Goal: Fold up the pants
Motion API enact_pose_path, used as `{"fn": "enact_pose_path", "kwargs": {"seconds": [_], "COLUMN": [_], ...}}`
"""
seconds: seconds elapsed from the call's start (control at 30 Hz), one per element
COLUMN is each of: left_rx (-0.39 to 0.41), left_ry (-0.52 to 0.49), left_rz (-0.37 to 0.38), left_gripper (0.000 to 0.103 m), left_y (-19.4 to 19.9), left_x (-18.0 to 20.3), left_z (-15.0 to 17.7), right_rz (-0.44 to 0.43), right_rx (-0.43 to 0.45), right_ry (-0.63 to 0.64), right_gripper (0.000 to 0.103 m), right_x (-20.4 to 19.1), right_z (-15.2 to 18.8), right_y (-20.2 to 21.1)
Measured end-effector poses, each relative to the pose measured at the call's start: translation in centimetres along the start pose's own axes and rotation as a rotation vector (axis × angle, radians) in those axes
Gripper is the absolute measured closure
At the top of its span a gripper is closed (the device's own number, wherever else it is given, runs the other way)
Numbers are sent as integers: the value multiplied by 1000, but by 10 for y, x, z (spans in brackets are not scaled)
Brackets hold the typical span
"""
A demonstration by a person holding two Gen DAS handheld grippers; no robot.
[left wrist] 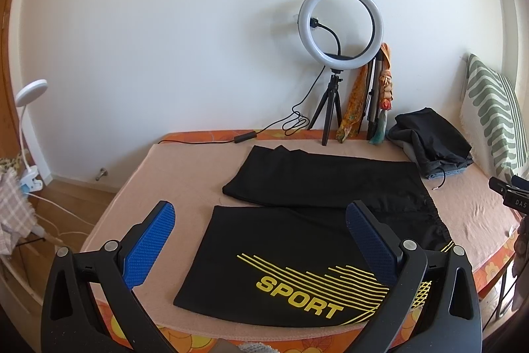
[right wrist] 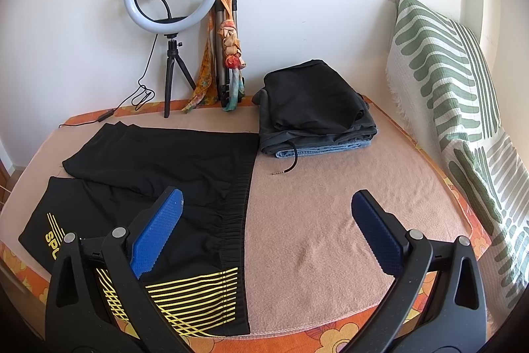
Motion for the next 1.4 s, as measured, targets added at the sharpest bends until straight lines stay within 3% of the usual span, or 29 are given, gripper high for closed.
{"fn": "enact_pose_path", "kwargs": {"seconds": [1.4], "left_rx": [0], "left_ry": [-5], "left_rz": [5], "left_gripper": [0], "left_y": [1], "left_x": [3], "left_z": [4], "right_rz": [-1], "right_rx": [-1], "right_ry": [2], "right_gripper": [0], "right_x": [-4], "right_z": [2], "right_y": [-5]}}
Point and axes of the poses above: each gripper's, at about its wrist camera, not at the fingertips, and y roughly against the way its jaws point, x to its right, z to its underside, the point moved 6 cm from there along -y, roughly the way its jaws point, and after that the axes turned 4 degrees about -z, right-handed, at the moved point
